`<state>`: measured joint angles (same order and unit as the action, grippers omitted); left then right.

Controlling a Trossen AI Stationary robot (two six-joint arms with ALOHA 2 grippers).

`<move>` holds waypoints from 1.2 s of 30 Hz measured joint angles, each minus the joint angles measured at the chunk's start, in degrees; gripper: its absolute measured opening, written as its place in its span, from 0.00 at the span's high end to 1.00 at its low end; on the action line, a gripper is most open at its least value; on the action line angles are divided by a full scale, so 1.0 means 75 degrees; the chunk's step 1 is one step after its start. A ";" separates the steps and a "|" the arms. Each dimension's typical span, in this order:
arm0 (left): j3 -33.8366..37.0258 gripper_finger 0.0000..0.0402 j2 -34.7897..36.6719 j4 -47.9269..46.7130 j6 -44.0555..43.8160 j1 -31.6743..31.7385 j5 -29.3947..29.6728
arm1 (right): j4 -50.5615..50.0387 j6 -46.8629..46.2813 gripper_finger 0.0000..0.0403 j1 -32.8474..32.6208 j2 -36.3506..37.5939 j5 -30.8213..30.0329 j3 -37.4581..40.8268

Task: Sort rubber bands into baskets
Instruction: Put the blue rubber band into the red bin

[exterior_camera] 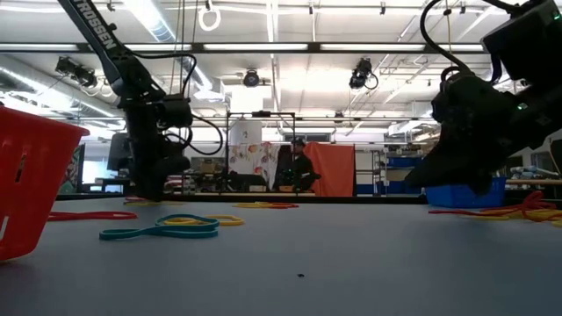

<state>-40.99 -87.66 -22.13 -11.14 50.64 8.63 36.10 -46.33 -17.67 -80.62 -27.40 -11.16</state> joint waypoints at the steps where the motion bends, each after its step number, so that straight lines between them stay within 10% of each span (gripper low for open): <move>1: 0.0000 0.80 0.0000 0.0001 -0.0002 -0.0006 -0.0090 | 0.0000 0.0000 0.90 0.0000 0.0000 0.0000 0.0000; 20: -0.0044 0.99 0.0743 -0.0003 0.0298 -0.0378 -0.1208 | 0.0004 0.0000 0.90 0.0000 0.0000 0.0000 0.0000; 36: -0.0047 0.71 0.0988 -0.0276 0.0595 -0.0339 -0.0880 | 0.0006 -0.0004 0.90 -0.0006 0.0000 0.0061 0.0003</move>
<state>-41.34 -80.25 -24.19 -6.68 48.10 2.03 36.14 -46.36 -17.72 -80.62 -26.94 -11.14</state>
